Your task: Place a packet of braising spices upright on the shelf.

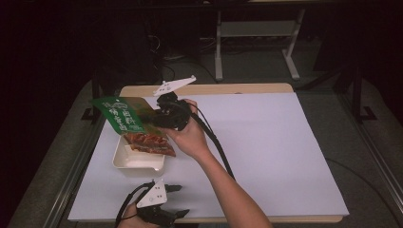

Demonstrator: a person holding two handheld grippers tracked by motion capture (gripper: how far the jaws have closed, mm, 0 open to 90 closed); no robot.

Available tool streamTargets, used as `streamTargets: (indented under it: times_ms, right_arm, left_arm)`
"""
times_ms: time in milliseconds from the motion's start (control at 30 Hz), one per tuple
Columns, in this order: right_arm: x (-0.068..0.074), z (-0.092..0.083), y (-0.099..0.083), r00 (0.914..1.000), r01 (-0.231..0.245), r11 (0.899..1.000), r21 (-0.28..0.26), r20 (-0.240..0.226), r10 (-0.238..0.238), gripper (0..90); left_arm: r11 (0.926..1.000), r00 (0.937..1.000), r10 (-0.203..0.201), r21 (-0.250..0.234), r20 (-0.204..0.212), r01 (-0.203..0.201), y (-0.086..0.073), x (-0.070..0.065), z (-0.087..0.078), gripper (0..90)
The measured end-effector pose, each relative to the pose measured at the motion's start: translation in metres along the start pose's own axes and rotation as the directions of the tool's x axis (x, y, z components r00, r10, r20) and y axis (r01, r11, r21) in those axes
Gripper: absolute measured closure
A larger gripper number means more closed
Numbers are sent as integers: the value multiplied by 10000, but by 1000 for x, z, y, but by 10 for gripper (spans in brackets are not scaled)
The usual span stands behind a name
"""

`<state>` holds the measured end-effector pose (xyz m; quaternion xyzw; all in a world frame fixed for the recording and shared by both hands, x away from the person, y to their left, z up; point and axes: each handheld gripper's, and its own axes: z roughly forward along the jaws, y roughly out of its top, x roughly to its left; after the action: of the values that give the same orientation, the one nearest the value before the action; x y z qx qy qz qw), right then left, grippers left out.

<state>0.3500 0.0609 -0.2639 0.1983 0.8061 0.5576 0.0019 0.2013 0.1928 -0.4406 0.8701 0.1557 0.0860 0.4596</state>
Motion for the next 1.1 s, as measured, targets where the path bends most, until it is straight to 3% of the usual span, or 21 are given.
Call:
streamTargets:
  times_ms: [700,1100]
  right_arm:
    - [-3,42,-11,9992,-369,9993,27,-180,369,893]
    - [-12,53,-28,9953,-942,9951,-300,-238,935,893]
  left_arm:
    - [9999,9998,-151,-57,-103,150,-1,3,-3,248]
    - [9998,9997,201,49,-135,-200,0,2,-2,246]
